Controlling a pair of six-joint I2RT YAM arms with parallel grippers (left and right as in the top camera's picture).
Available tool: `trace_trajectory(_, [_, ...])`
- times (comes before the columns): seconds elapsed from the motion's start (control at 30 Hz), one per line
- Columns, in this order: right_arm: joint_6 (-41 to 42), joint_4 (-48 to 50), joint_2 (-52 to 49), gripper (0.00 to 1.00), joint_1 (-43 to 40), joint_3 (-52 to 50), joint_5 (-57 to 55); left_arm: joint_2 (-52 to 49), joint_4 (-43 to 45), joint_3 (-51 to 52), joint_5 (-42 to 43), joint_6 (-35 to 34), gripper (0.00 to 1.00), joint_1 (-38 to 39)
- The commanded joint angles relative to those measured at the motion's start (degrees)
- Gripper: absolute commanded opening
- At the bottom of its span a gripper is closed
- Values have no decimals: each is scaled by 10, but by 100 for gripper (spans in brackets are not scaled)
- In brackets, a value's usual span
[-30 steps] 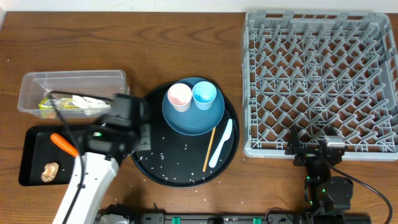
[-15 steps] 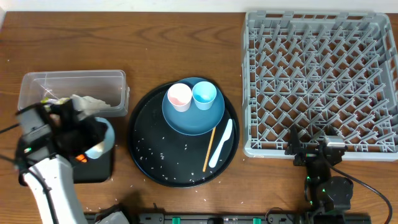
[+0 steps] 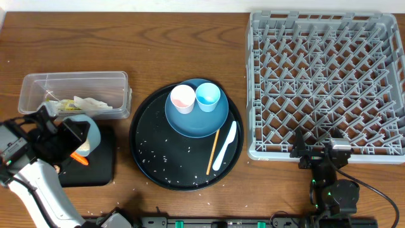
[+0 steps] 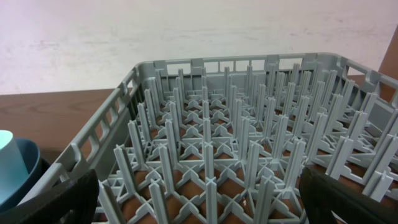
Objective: Sort waste into correct bins and load items into the dishwasher rack
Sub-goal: 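Carry the rice bowl with the left gripper over the small black tray, then tilt the bowl with the left gripper to pour rice onto the tray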
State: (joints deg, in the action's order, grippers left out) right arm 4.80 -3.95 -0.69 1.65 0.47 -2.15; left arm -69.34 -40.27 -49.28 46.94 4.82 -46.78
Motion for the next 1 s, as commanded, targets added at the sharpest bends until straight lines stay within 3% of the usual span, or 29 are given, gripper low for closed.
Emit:
trace_trajectory(0.0, [3, -1, 1, 99, -2, -2, -4, 0, 7, 19, 38, 5, 6, -31])
trace_trajectory(0.07, [3, -1, 1, 99, -2, -2, -4, 0, 8, 30, 68, 20, 7, -47])
trace_trajectory(0.33, [3, -1, 1, 99, -2, -2, -4, 0, 9, 58, 320, 103, 6, -128])
trace_trajectory(0.53, [3, -1, 1, 99, -2, -2, -4, -13, 10, 74, 339, 117, 6, -154])
trace_trajectory(0.67, [3, -1, 1, 99, -2, -2, -4, -51, 10, 75, 427, 145, 6, -165])
trace_trajectory(0.97, [3, -1, 1, 99, -2, -2, -4, -154, 4, 75, 431, 145, 6, -218])
